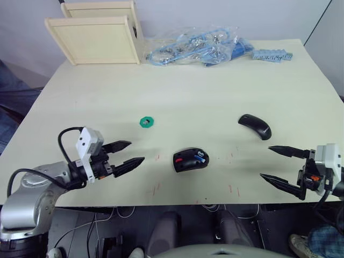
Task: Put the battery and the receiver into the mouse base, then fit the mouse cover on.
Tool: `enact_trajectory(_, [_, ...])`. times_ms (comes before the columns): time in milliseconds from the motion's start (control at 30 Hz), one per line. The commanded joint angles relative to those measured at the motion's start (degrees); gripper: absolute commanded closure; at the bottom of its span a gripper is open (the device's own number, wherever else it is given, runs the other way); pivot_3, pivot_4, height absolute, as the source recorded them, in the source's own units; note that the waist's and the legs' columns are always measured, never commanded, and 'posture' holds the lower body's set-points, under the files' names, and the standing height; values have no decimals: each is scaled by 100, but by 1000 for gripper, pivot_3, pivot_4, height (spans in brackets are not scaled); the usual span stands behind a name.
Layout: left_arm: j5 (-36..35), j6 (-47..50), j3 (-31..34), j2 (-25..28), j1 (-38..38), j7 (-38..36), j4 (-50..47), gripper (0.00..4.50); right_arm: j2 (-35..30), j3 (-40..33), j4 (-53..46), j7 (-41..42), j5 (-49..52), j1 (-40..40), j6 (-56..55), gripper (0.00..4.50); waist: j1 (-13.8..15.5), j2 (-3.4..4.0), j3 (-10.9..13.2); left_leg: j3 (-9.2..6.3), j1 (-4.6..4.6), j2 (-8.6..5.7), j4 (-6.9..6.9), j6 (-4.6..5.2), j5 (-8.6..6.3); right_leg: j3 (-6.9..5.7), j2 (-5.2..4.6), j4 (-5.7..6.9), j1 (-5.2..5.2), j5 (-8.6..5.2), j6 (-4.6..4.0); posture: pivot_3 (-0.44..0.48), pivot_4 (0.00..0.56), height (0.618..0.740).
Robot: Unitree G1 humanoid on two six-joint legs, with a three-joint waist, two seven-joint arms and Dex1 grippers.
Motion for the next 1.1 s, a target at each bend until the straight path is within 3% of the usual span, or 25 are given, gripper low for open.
enact_trajectory(33, [-277, -184, 468, -79, 209, 47, -52, 91, 43, -277, 30, -53, -19, 83, -160, 0, 0, 0, 0, 1, 0, 0, 0, 0, 0, 1, 0, 0, 0, 0, 0, 0, 150, 740])
enact_trajectory(200, [-297, -514, 887, -517, 999, 315, -97, 91, 210, -497, 303, -326, -160, 208, -269, 0, -19, -2, 1, 8, -1, 2, -2, -1, -1, 10, -3, -6, -1, 0, 0, 0, 150, 740])
enact_trajectory(467, [-360, -712, 852, -561, 1269, 536, -129, 91, 230, -509, 514, -301, -243, 293, -402, 0, 11, -4, 1, 9, 1, 2, 0, -1, -1, 7, -2, -4, 0, -11, -21, 0, 150, 740])
enact_trajectory(733, [-535, -533, 789, -335, 1027, 650, -172, 91, 295, -448, 371, -382, -194, 306, -389, 0, -3, -4, 1, 9, 2, 1, 0, -1, 0, 6, -1, -2, 0, -2, -6, 0, 150, 740])
enact_trajectory(1000, [-620, -388, 631, 260, 487, 417, 214, 91, 393, -203, -171, -496, 68, 25, -232, 0, -12, -3, 1, 9, 3, 0, 0, -1, -1, 6, 2, 1, 0, -1, -3, 0, 150, 740])
enact_trajectory(1100, [-549, -321, 354, 594, -40, 256, 573, 91, 437, 33, -518, -631, 239, -254, -137, 0, -12, -4, 2, 10, 4, -3, -1, -1, 0, 5, 3, 2, -1, -1, -3, 0, 150, 740])
